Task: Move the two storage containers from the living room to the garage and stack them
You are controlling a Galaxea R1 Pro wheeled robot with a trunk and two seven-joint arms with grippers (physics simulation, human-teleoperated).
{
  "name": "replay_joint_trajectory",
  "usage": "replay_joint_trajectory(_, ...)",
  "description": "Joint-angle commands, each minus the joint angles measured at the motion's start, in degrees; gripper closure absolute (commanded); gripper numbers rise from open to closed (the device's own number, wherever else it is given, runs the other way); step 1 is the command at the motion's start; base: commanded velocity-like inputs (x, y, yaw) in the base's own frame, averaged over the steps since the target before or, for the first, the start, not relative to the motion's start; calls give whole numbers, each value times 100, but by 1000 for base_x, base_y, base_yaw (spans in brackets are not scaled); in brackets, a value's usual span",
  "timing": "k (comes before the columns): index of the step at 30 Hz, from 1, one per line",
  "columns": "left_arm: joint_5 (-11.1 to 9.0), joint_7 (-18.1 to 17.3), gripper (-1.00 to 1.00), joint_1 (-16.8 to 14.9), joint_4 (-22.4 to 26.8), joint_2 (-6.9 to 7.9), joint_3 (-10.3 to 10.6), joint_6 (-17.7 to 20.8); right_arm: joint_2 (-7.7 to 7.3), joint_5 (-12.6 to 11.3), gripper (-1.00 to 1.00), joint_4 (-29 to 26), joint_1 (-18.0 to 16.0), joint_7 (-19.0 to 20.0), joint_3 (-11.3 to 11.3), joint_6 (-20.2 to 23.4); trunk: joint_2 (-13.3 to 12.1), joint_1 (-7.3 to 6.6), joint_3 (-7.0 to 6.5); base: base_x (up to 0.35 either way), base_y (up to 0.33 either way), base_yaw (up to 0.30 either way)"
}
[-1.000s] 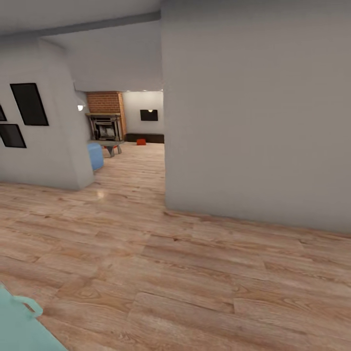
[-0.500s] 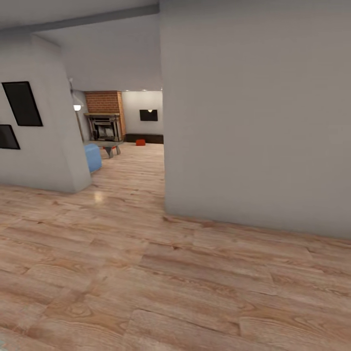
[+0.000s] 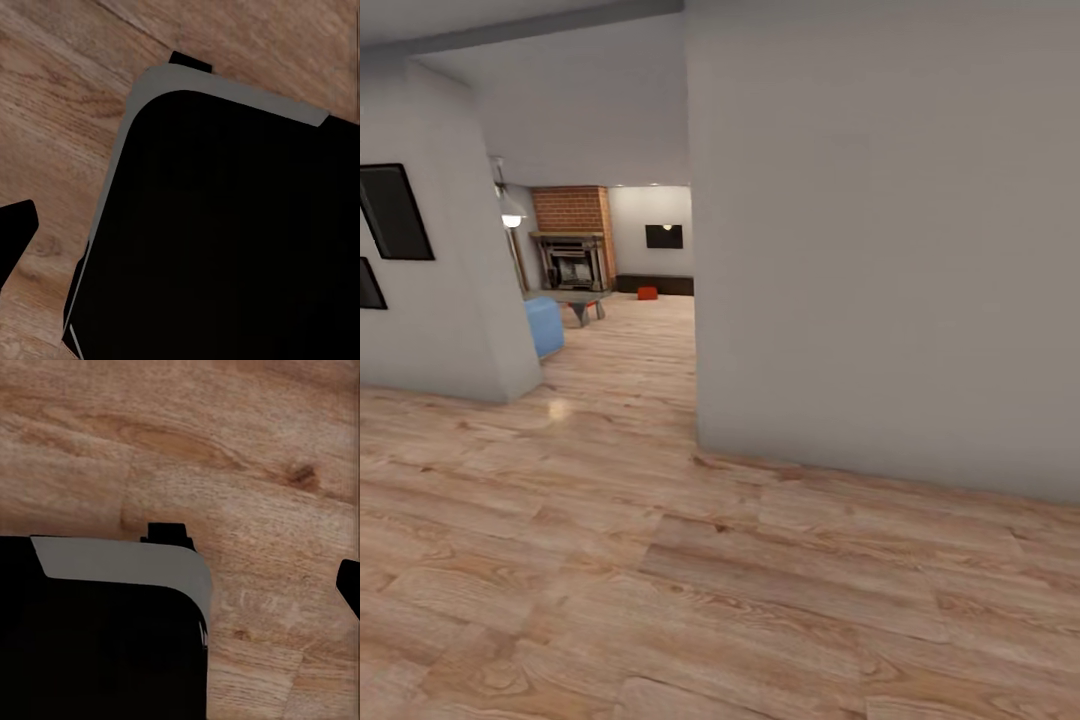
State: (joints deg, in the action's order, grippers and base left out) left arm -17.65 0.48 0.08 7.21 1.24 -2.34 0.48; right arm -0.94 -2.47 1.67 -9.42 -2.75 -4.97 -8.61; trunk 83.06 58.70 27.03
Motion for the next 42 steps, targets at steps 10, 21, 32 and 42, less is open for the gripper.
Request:
replay_joint_trajectory(10, -11, 5, -100, 1, 8, -1, -21, 5, 57, -9, -100, 18, -8, -15, -62, -52, 2, 3, 5, 328, 0, 138)
replay_joint_trajectory(21, -10, 5, -100, 1, 10, -1, -21, 5, 45, -34, -100, 18, -8, -1, -31, -45, 2, 3, 5, 328, 0, 185)
replay_joint_trajectory(32, -10, 5, -100, 1, 9, -1, -23, -64, 2, 22, -100, 10, -2, 6, -70, -16, 2, 3, 5, 328, 0, 9)
replay_joint_trajectory(42, -10, 5, -100, 1, 8, -1, -27, -74, -7, 11, -100, 12, 1, 1, -67, -11, 2, 3, 5, 328, 0, 0)
